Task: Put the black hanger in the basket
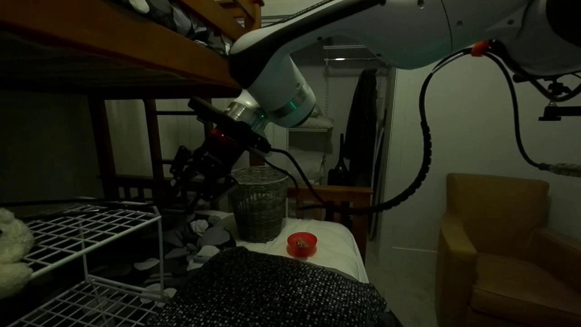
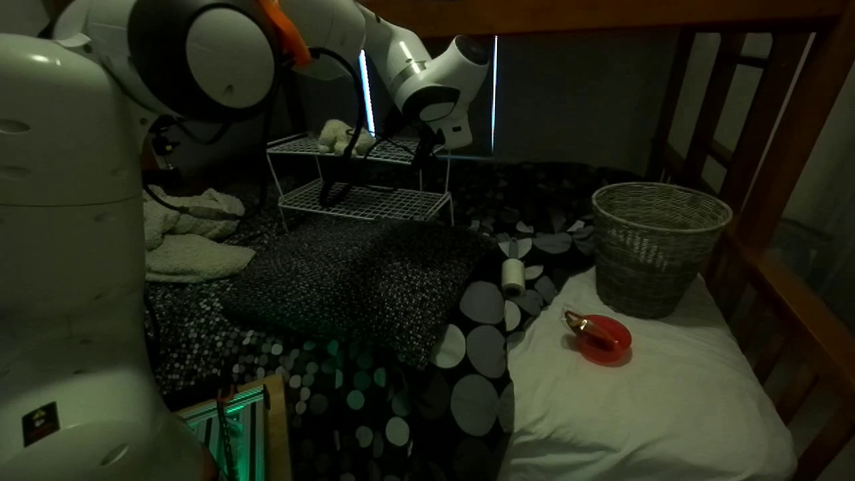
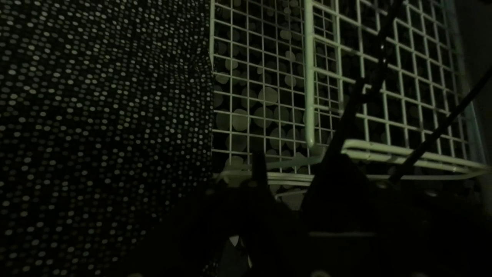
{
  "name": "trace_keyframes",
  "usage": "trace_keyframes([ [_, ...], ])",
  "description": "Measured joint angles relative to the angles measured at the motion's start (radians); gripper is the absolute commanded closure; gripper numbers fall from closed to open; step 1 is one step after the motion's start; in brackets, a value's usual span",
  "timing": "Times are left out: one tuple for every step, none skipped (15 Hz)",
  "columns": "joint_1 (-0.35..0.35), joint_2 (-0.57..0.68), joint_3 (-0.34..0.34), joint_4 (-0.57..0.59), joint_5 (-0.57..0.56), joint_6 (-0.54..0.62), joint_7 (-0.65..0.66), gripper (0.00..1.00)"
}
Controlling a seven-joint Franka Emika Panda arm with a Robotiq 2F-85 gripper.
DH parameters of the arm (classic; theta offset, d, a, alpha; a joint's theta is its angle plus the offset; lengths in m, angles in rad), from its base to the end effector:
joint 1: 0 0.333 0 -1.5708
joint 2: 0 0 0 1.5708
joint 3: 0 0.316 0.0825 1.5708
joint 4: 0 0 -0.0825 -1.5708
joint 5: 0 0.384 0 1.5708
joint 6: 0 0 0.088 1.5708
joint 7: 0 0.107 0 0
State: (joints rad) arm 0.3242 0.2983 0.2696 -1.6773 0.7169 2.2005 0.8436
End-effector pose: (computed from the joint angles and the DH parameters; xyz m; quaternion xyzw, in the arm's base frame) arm 0.5518 0.3782 0.4667 -0.8865 0.2940 0.1458 0.3261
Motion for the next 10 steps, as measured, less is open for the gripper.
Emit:
trace_keyframes([
  [0.001,0.000,0.002,0.002,0.000,0.000,-0.001,0.12],
  [0.002,0.000,0.005,0.003,0.001,0.000,-0.002,0.03],
  [0.003,0.000,0.006,0.004,0.001,0.000,-0.003,0.00],
  [0.003,0.000,0.007,0.004,0.001,0.000,-0.003,0.00],
  [0.004,0.001,0.007,0.005,0.001,0.000,-0.003,0.00],
  [0.004,0.003,0.007,0.005,0.001,0.000,-0.003,0.25],
  [0.004,0.007,0.007,0.005,0.001,0.001,-0.001,0.25],
  [0.004,0.013,0.007,0.006,0.001,0.004,0.000,0.27],
  [0.004,0.018,0.007,0.006,0.001,0.010,0.001,0.37],
  [0.004,0.024,0.007,0.008,0.001,0.013,0.001,0.45],
])
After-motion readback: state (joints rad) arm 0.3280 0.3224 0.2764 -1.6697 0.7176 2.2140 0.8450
